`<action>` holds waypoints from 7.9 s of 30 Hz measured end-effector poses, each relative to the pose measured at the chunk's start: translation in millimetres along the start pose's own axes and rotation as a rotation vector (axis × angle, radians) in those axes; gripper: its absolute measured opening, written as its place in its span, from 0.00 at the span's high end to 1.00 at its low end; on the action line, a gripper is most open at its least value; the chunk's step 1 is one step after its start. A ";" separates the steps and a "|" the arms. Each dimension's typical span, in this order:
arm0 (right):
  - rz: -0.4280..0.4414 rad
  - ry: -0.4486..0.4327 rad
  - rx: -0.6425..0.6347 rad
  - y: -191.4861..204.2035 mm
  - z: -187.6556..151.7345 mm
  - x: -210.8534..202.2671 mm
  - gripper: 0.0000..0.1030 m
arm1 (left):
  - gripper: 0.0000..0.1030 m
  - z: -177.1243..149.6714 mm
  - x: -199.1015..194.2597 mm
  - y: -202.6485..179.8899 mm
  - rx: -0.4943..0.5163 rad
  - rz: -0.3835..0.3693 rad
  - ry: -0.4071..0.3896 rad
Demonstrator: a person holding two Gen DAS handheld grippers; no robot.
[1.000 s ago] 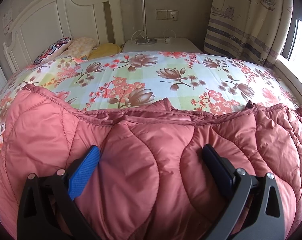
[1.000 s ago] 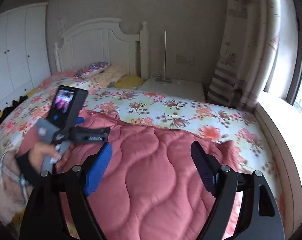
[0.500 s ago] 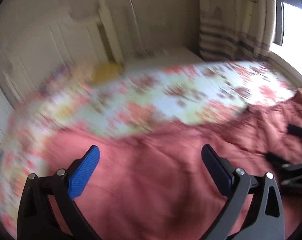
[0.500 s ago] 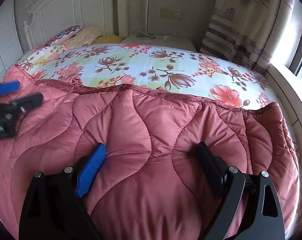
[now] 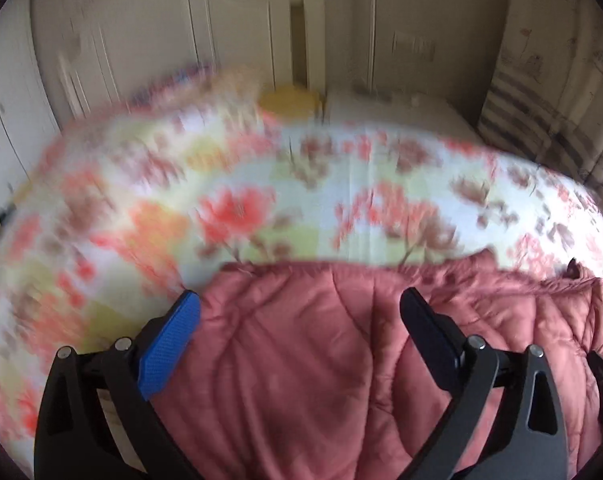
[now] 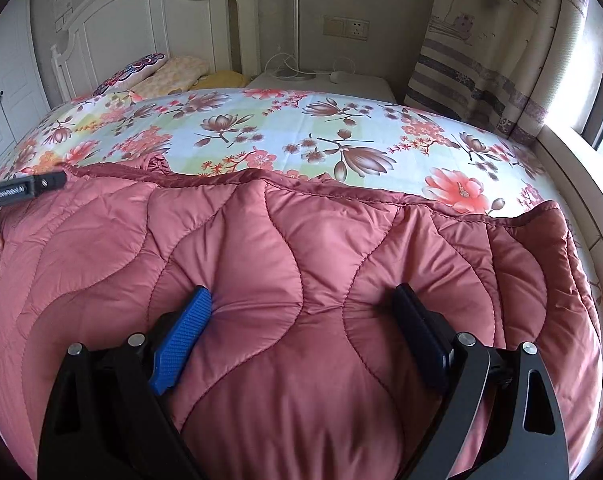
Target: Fold large clothes
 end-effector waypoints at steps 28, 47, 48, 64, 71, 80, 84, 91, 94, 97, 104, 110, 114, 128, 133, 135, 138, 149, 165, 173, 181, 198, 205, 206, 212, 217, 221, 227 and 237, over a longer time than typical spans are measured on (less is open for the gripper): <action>0.018 0.000 0.006 0.6 0.0 1.5 0.14 | 0.02 -73.7 -13.8 29.4 -0.018 -0.145 0.089; 0.163 -0.173 -0.195 102.6 -32.4 -98.6 0.12 | 0.02 -72.3 -10.7 36.7 -0.085 -0.163 0.062; 0.165 -0.154 -0.249 119.0 -46.0 -93.9 0.11 | 0.02 -72.4 -11.3 36.9 -0.086 -0.164 0.060; -0.107 -0.144 -0.091 9.0 -7.9 -82.7 0.09 | 0.02 -74.1 -11.3 37.6 -0.095 -0.168 0.061; -0.067 0.006 0.197 -76.7 -21.7 -16.2 0.06 | 0.02 -74.4 -11.9 38.5 -0.090 -0.156 0.058; -0.003 0.005 0.130 -72.3 -8.5 -0.7 0.05 | 0.02 -81.1 -29.2 45.8 -0.145 -0.052 0.055; 0.006 0.009 0.099 -69.9 -3.6 4.0 0.04 | 0.03 -60.9 -77.9 34.9 -0.200 0.076 -0.106; 0.005 -0.002 0.096 -69.0 -5.2 2.1 0.04 | 0.02 -12.4 -66.0 -106.8 0.155 -0.056 -0.101; 0.009 -0.005 0.101 -69.3 -5.6 1.2 0.04 | 0.02 -47.5 -2.8 -140.9 0.292 -0.063 0.078; 0.028 -0.014 0.115 -69.3 -6.0 -0.7 0.04 | 0.02 -50.3 7.3 -132.8 0.195 -0.115 0.094; 0.021 -0.008 0.107 -68.3 -6.1 -0.1 0.04 | 0.02 -29.6 -6.9 -110.5 0.150 -0.151 0.078; 0.020 -0.010 0.106 -68.9 -6.0 -0.2 0.04 | 0.02 -7.2 15.7 -29.6 0.105 0.019 0.065; 0.022 -0.010 0.103 -68.1 -6.2 -0.3 0.04 | 0.02 -30.2 47.4 7.9 -0.155 -0.175 0.185; 0.024 -0.136 0.105 -48.2 65.3 -28.6 0.44 | 0.02 -28.2 44.6 5.9 -0.123 -0.137 0.143; -0.012 0.052 0.047 -37.5 51.5 45.0 0.63 | 0.02 -29.4 41.7 7.9 -0.141 -0.153 0.140; 0.023 0.052 0.099 -41.4 50.6 49.1 0.65 | 0.02 -29.0 42.3 8.1 -0.146 -0.160 0.140; -0.003 0.049 0.066 -41.4 52.6 40.5 0.65 | 0.02 -28.9 42.1 8.3 -0.149 -0.164 0.138; -0.073 0.052 0.238 -93.5 44.3 40.8 0.63 | 0.02 -29.1 42.5 8.8 -0.148 -0.164 0.138; 0.015 -0.050 0.017 -9.5 -6.0 -17.9 0.11 | 0.02 -29.3 42.3 9.5 -0.151 -0.164 0.139; -0.093 -0.076 0.147 -64.0 -19.8 -36.9 0.11 | 0.02 -29.3 42.3 9.8 -0.150 -0.164 0.139; 0.183 -0.186 0.276 -70.1 -32.2 -103.6 0.11 | 0.02 -25.2 33.8 9.1 -0.112 -0.087 0.169; 0.336 -0.012 0.367 -48.2 -171.8 -144.6 0.10 | 0.02 -43.5 7.7 -147.3 0.282 -0.026 0.040; 0.350 -0.086 0.500 -33.5 -131.1 -103.6 0.06 | 0.02 -46.5 18.2 -133.1 0.169 -0.132 0.093; 0.362 -0.099 0.534 -34.4 -121.6 -98.0 0.06 | 0.02 -46.8 18.1 -133.1 0.171 -0.130 0.092; 0.299 -0.241 0.742 -49.2 -76.5 -70.8 0.09 | 0.02 -45.3 17.8 -124.3 0.137 -0.114 0.082; 0.366 -0.335 0.768 -55.5 -68.7 -78.4 0.61 | 0.02 -45.9 9.8 -123.2 0.137 -0.117 0.078; 0.385 -0.377 0.709 -53.8 -78.9 -103.1 0.64 | 0.02 -40.2 -19.8 -133.9 0.209 -0.088 0.009; 0.366 -0.435 0.608 -62.0 -96.2 -141.4 0.64 | 0.02 -24.3 -25.4 -144.1 0.240 0.005 -0.004; 0.341 -0.478 0.542 -70.8 -87.7 -168.8 0.64 | 0.02 -39.6 -35.2 -165.2 0.426 0.130 -0.073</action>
Point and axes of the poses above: each gripper's, at about its wrist camera, not at the fingertips, and x roughly the way its jaws point, y to its left, z to its top, the point moved 10 cm from there along x, roughly the way its jaws point, and after that the axes turned 2 degrees about -z, right-handed, at the moved point
